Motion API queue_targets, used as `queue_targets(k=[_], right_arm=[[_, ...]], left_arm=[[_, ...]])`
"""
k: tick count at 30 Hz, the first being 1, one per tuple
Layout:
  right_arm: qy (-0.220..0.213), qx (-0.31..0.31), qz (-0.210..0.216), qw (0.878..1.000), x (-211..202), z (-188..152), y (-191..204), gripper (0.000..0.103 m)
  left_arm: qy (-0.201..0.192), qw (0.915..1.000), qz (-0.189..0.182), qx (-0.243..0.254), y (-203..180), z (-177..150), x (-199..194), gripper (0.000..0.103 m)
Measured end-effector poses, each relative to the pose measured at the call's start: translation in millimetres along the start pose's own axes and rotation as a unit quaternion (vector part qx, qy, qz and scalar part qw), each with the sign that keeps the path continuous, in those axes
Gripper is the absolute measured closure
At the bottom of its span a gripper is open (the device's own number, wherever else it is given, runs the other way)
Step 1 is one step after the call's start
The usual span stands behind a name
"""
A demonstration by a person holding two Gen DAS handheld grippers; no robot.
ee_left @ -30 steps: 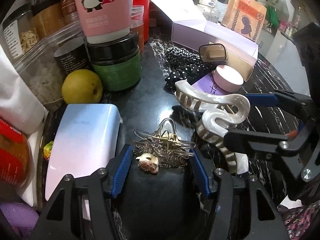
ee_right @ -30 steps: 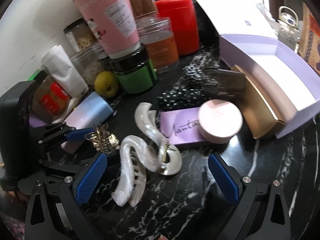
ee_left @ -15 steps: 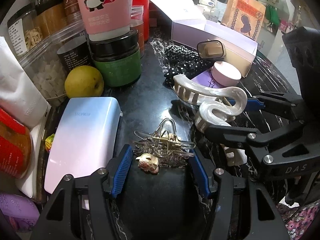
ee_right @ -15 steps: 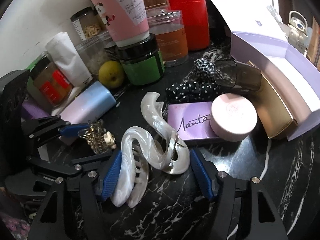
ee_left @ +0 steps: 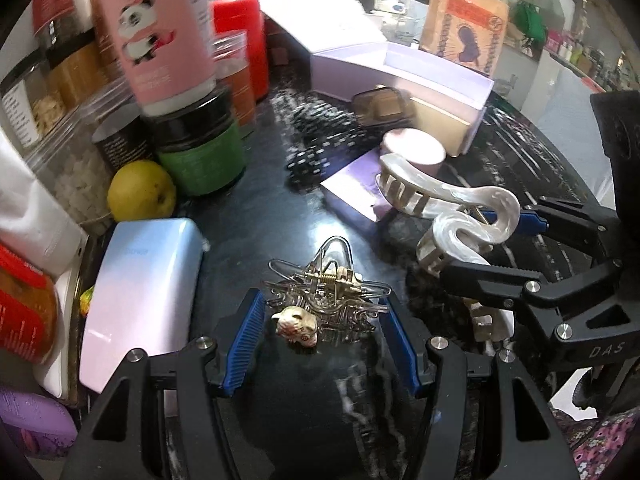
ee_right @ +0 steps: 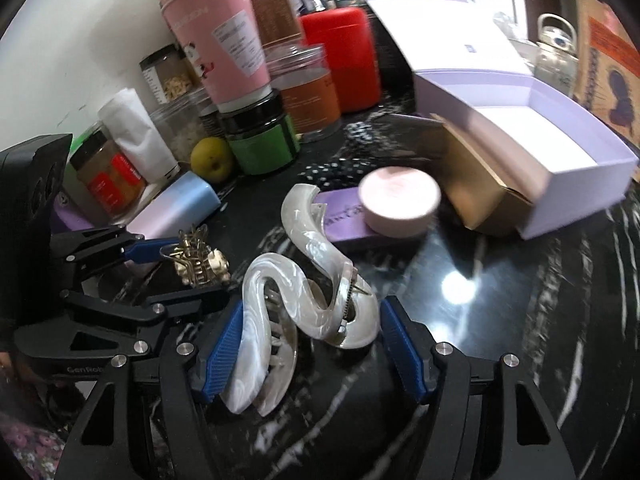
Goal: Organize rigid objects
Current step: 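Carry the gold clip with the left gripper into the lavender box while the right carries the pearl clip there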
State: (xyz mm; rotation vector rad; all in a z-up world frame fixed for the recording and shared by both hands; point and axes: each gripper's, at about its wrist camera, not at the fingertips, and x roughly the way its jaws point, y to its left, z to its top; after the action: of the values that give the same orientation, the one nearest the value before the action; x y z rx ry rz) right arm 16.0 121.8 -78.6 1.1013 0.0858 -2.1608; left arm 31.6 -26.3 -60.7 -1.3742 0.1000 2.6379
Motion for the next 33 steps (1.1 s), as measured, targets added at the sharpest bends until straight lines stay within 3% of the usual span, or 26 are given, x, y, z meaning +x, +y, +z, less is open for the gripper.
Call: queue_targets(k=[9, 20, 33], right_arm=[[-0.023, 0.033, -0.028, 0.999, -42.0, -15.8, -22.7, 0.035], [-0.055, 0.046, -0.048, 0.996, -92.6, -21.4, -54.6, 0.035], [-0.069, 0.053, -0.056, 0.995, -110.2, -4.3, -80.7, 0.035]], left_arm=[[-0.010, 0.9990, -0.029, 0.032, -42.0, 15.5, 0.5, 0.044], [-0.022, 0.9973, -0.038, 0.059, -81.9, 41.0, -5.9, 0.044], [-0.041, 0.9939, -0.064, 0.080, -113.6, 89.3, 0.2, 0.044]])
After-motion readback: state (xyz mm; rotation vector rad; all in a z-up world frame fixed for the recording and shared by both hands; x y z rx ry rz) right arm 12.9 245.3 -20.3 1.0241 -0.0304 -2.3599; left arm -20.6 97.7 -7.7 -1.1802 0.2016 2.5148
